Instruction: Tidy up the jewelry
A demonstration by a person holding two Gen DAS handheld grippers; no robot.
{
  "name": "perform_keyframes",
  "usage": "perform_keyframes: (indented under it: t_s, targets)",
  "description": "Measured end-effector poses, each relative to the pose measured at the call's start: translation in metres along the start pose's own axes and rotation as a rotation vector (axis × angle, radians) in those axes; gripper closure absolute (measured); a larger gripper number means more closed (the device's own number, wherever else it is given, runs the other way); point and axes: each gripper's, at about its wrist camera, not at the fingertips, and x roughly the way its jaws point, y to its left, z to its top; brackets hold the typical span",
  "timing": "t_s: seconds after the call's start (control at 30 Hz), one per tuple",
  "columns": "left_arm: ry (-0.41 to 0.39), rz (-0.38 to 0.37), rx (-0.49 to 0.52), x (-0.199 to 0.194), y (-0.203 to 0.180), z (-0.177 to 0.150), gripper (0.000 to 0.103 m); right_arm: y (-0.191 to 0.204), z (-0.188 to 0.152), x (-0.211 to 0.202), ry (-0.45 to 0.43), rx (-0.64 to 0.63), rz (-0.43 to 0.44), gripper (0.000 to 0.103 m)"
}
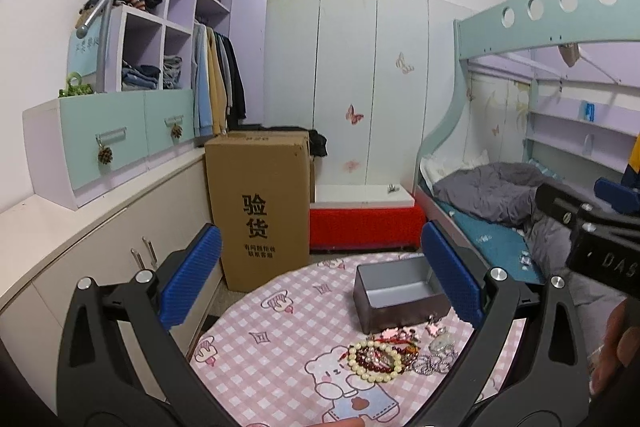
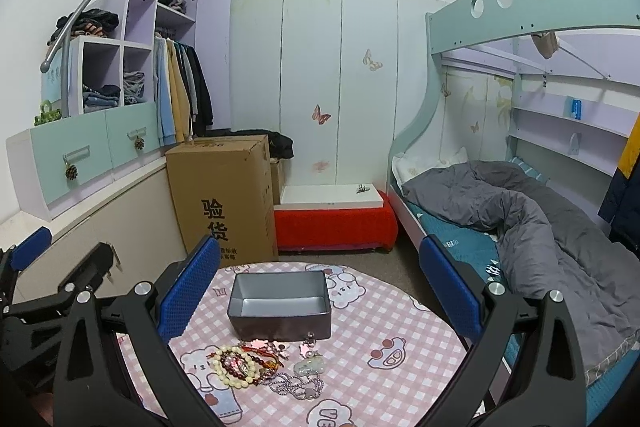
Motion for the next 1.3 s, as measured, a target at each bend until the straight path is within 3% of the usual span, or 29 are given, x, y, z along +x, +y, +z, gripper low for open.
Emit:
perform_keyframes:
  t_s: [0.27, 0.63, 0.87, 0.97, 1.13, 1.2, 1.3]
  targets:
    - [0.126, 0.013, 0.037, 0.032, -0.003, -0.036, 0.006, -0.025, -0.040, 0.026, 0.126, 0.027, -0.006, 0.008]
    - [0.489, -0.022, 0.101, 0.115, -0.012, -0.127, 0.006, -0.039, -0.112, 0.055, 0.369, 0.054, 0.007, 0.007]
    - [0.609, -0.028, 0.070, 0.144, -0.009, -0.151, 0.006, -0.041, -0.133, 0.070, 0.455, 0.054, 0.017, 0.007]
    - [0.631, -0.056, 0.066, 0.152, -0.009, -0.151, 0.018, -0.040, -0.137, 0.076, 0.476, 0.053, 0.031, 0.008]
    - [0.635, -0.138, 0.090, 0.153, -0.016, -0.152, 0.081, -0.038, -0.140, 0.085, 0.506, 0.039, 0.055, 0.007]
    - [0.637, -0.184, 0.096, 0.151, -0.018, -0.153, 0.091, -0.036, -0.144, 0.094, 0.530, 0.031, 0.075, 0.007]
    - [0.630, -0.221, 0.088, 0.143, -0.013, -0.153, 0.093, -0.027, -0.153, 0.106, 0.570, 0.007, 0.133, 0.008]
